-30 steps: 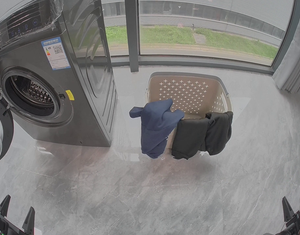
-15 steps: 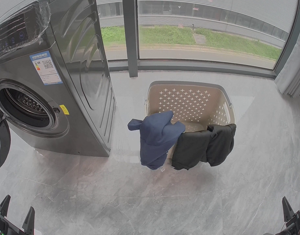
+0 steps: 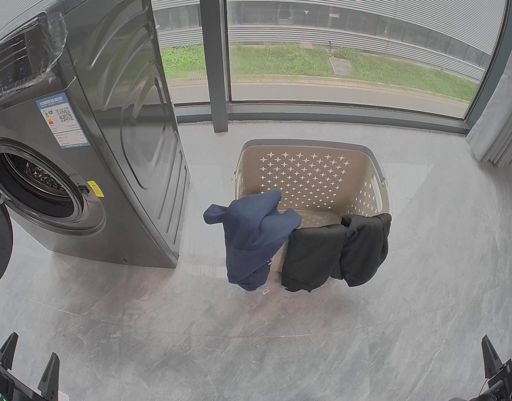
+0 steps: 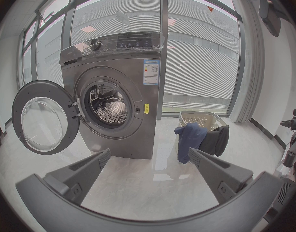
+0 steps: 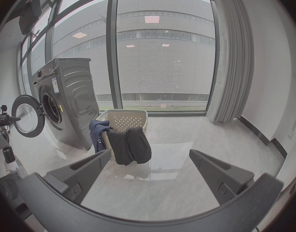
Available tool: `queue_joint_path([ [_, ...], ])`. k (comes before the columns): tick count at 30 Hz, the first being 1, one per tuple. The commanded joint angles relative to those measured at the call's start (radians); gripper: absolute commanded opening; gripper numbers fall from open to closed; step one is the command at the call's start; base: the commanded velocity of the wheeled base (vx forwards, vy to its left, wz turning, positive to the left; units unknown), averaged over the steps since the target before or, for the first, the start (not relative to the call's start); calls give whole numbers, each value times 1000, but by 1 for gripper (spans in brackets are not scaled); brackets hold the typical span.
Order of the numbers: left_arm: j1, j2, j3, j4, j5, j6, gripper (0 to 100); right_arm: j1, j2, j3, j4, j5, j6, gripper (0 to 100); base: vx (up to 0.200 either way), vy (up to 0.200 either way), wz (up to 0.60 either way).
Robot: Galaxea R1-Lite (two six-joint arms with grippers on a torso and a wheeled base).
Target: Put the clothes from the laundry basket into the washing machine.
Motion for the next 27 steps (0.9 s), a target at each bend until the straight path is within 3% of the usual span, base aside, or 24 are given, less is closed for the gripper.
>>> queue_joint_path([
  [1, 0, -12, 16, 0, 1, 0, 100, 0, -16, 16, 0, 0, 0, 100, 0, 0, 0],
  [9, 0, -12, 16, 0, 0, 2, 100, 0, -16, 16, 0, 0, 0, 100, 0, 0, 0],
  [18, 0, -12, 16, 0, 1, 0, 100, 0, -16, 16, 0, 0, 0, 100, 200, 0, 0],
  [27, 0, -12, 16, 0, 1, 0, 100, 0, -16, 16, 0, 0, 0, 100, 0, 0, 0],
])
